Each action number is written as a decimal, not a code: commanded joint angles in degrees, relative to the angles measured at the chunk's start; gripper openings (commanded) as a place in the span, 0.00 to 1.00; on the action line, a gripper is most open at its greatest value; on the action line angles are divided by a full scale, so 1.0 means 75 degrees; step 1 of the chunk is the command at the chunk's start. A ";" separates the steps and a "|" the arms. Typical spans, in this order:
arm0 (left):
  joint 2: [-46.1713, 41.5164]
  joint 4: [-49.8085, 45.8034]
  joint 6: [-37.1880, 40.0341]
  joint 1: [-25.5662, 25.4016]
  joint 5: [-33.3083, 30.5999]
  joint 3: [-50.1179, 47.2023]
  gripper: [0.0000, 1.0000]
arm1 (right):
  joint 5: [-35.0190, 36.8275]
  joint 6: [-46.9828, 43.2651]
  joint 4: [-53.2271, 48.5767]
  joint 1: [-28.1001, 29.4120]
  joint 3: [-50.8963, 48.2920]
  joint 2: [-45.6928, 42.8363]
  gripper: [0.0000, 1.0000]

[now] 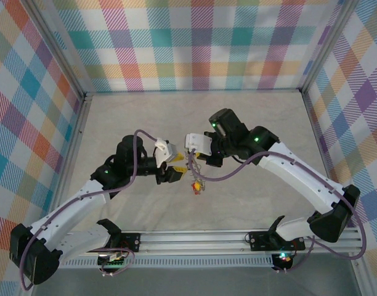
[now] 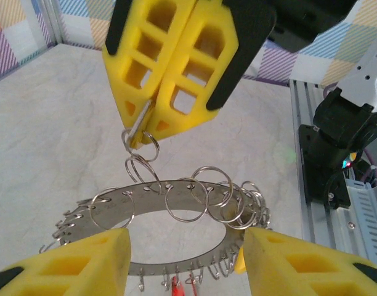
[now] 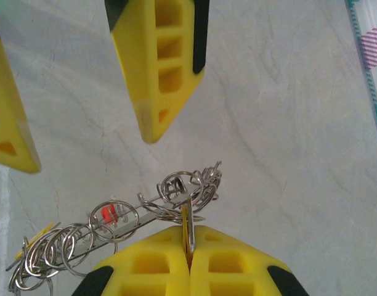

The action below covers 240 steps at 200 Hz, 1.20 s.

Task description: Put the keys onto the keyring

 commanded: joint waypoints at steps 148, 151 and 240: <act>0.0338 0.1027 0.0658 -0.0888 -0.1625 0.0330 0.25 | -0.0946 0.0885 -0.0209 -0.0032 0.0656 -0.0016 0.00; 0.0342 0.1009 0.0670 -0.0882 -0.1615 0.0348 0.23 | -0.0956 0.0885 -0.0200 -0.0038 0.0656 -0.0026 0.00; 0.0273 0.0320 0.1101 -0.0888 -0.1695 0.0599 0.31 | -0.1046 0.0944 -0.0190 -0.0032 0.0643 -0.0120 0.00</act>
